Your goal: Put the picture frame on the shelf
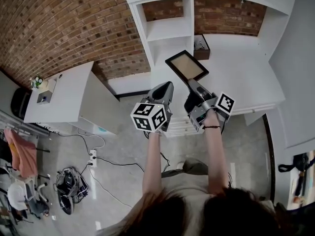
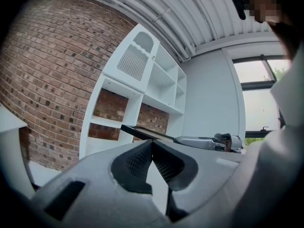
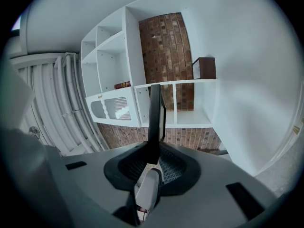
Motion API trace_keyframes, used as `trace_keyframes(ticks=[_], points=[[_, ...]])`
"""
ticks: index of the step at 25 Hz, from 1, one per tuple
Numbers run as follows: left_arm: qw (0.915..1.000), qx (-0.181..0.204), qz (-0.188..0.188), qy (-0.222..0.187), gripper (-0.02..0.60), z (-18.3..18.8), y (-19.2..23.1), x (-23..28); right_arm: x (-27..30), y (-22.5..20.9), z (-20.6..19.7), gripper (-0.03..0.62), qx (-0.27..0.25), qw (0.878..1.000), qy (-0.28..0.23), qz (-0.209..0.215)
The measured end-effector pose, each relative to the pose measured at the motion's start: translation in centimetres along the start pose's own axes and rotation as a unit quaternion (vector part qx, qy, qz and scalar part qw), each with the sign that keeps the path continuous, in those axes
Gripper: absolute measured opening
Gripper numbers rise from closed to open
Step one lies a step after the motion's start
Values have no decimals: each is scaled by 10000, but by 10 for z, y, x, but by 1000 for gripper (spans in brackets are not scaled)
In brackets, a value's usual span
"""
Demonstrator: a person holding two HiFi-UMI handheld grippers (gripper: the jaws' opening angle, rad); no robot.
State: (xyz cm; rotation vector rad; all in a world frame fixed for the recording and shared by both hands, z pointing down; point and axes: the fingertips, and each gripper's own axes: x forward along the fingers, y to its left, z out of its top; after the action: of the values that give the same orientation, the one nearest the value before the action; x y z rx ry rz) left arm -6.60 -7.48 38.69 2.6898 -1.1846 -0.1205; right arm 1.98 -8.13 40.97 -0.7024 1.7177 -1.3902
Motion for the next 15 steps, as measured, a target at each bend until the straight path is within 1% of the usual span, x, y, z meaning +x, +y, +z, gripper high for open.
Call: trace_keyframes(ticks=[7, 15], points=[[10000, -2, 28, -46, 11, 10, 16, 4, 18, 2, 2, 69, -16, 10000, -3, 30], [10000, 56, -13, -54, 11, 6, 18, 11, 20, -5, 8, 69, 39, 9999, -56, 76]])
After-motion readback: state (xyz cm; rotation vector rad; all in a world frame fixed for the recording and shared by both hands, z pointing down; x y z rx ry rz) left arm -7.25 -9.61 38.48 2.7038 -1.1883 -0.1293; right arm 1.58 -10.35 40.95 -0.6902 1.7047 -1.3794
